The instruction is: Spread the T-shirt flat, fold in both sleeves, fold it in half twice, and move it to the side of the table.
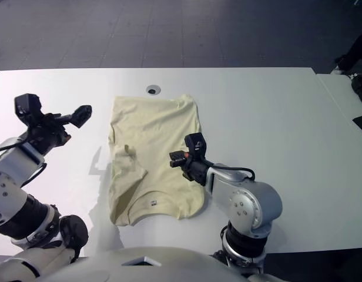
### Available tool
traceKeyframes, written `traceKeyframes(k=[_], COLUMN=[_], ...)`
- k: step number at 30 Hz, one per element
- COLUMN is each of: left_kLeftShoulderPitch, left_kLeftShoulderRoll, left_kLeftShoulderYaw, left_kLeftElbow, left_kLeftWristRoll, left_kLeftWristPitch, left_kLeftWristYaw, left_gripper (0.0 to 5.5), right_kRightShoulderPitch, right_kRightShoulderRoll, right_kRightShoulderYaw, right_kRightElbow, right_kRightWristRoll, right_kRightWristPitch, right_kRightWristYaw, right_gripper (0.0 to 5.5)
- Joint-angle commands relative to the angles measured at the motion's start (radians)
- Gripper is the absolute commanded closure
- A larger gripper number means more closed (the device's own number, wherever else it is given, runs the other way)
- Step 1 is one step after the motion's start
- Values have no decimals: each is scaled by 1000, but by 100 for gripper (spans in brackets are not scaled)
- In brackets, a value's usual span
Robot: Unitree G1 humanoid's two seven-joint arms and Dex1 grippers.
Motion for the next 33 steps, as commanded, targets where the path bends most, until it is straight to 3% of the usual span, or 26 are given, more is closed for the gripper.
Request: traceKeyframes(k=[1,3,5,9,11,13,18,26,28,33], left_kLeftShoulderPitch=[80,156,298,634,755,799,821,830,815,831], left_kLeftShoulderRoll=[71,152,293,551,611,623,620,614,612,597], left_kLeftShoulderYaw=[-51,-95,-147,-228,-238,-248,-285,-342,-360,-363], left_kLeftElbow=[-7,-14,-32,21,73,94,118,141,152,150], left_kLeftWristRoll=[-47,-72,-71,82,145,155,162,200,206,203], left_kLeftWristPitch=[8,-38,-162,-574,-743,-815,-891,-935,-940,-940], left_kLeftWristYaw=[-83,-152,-260,-489,-575,-614,-635,-611,-604,-587], left_gripper=[10,10,10,10,10,10,10,10,10,10], right_kRightShoulderPitch=[-99,-126,-118,55,178,247,353,350,335,267], right_kRightShoulderRoll=[86,14,-153,-556,-750,-834,-915,-873,-867,-858], right_kRightShoulderYaw=[-192,-265,-264,-148,-43,32,195,337,326,173], right_kRightElbow=[25,41,25,-31,-55,-71,-141,-173,-151,-51], right_kRightWristRoll=[45,65,69,52,-21,-64,-137,-188,-200,-191], right_kRightWristPitch=[9,10,7,-151,-327,-443,-629,-694,-699,-706], right_kRightWristYaw=[29,49,94,250,338,385,420,377,364,352], right_gripper=[401,372,341,273,244,214,142,12,12,12])
